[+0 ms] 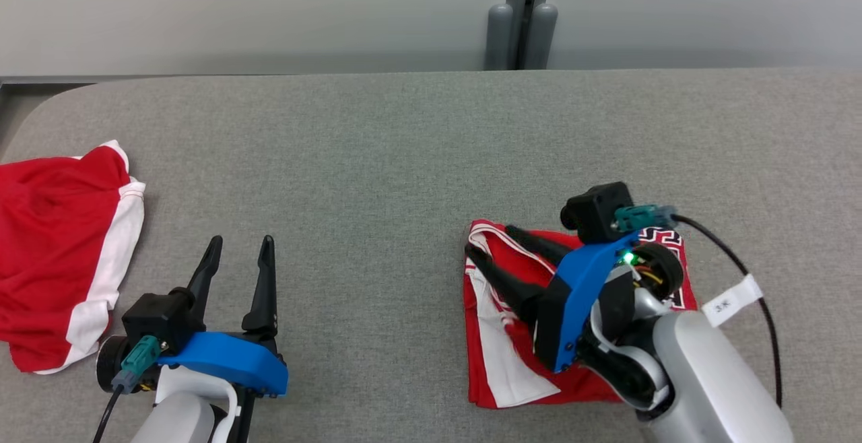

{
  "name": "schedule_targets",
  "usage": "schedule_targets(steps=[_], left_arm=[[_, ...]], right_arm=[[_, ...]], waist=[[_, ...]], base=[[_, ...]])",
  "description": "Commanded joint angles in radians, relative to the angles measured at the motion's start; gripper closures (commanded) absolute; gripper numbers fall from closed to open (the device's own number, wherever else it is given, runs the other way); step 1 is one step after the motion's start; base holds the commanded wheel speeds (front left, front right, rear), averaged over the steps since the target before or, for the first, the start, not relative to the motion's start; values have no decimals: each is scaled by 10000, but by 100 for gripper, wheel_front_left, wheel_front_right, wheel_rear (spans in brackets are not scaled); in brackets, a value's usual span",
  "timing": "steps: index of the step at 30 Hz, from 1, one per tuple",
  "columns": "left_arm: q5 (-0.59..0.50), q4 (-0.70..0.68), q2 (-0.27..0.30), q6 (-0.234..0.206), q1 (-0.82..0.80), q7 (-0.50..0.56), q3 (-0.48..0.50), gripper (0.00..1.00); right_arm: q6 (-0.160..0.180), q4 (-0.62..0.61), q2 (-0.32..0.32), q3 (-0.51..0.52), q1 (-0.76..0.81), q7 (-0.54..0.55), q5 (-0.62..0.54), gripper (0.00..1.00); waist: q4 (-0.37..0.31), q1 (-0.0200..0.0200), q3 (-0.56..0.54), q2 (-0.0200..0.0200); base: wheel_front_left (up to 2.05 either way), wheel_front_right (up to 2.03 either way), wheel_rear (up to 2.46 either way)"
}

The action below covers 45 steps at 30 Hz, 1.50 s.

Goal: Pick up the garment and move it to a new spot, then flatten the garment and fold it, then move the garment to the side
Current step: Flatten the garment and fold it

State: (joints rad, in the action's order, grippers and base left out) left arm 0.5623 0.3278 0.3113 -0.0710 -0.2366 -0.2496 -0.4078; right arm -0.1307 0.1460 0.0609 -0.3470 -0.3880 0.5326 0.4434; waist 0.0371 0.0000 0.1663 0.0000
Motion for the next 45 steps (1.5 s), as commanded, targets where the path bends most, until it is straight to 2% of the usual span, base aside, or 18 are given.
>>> schedule_targets(steps=[1,7,10,13,14,15,16,20,23,31,35,38,39,40,45], left_arm=[[6,32,36,-51,112,-61,15,0],[75,9,104,-78,299,-76,77,0],[71,-23,129,-67,365,-80,62,0],[67,-71,135,-54,408,-86,28,0],[74,-91,147,-51,411,-85,21,0],[78,-111,164,-53,399,-83,20,0],[78,-126,175,-54,381,-76,17,0],[79,-177,206,-54,214,-33,2,0],[82,-164,212,-31,81,-12,-26,0],[135,-55,171,-8,113,-51,-52,0],[174,-11,226,-54,267,-71,35,0],[230,-30,268,-96,357,-90,147,0],[243,-44,285,-119,417,-99,189,0],[261,-56,297,-143,500,-95,224,0],[251,-182,305,-266,786,-135,437,0]], right_arm=[[-1,-279,115,116,-107,-97,73,0],[-3,-1935,798,1658,825,-450,-198,0],[-1,-2137,1085,2505,1544,-794,-738,0],[-3,-1868,965,2938,2330,-1109,-1125,0],[-3,-1724,899,2975,2514,-1256,-1290,38],[-3,-1526,837,2935,2667,-1371,-1438,59],[-3,-1320,750,2838,2776,-1527,-1534,100],[-1,-258,409,1981,2536,-2155,-2081,100],[-3,712,156,916,2176,-2177,-2208,100],[-1,1882,-47,-2285,1490,-1885,-685,100],[-1,1630,95,-2833,1373,-1995,209,100],[-1,1034,318,-2331,1361,-2631,607,100],[-1,838,378,-1981,1418,-2921,626,25],[-1,636,440,-1559,1499,-3231,575,0],[-1,-367,586,696,2116,-4494,-153,0]], waist=[[-110,0,-117,0],[-392,0,-470,0],[-475,0,-559,0],[-512,0,-566,0],[-530,0,-550,0],[-549,0,-521,0],[-561,0,-495,0],[-572,0,-324,0],[-530,0,-223,0],[-322,0,-197,0],[-355,0,-308,0],[-468,0,-445,0],[-517,0,-499,0],[-577,0,-563,0],[-872,0,-882,0]], base=[[0,0,0],[0,0,0],[0,0,0],[0,0,0],[0,0,0],[0,0,0],[0,0,0],[0,0,0],[0,0,0],[0,0,0],[0,0,0],[0,0,0],[0,0,0],[0,0,0],[0,0,0]])
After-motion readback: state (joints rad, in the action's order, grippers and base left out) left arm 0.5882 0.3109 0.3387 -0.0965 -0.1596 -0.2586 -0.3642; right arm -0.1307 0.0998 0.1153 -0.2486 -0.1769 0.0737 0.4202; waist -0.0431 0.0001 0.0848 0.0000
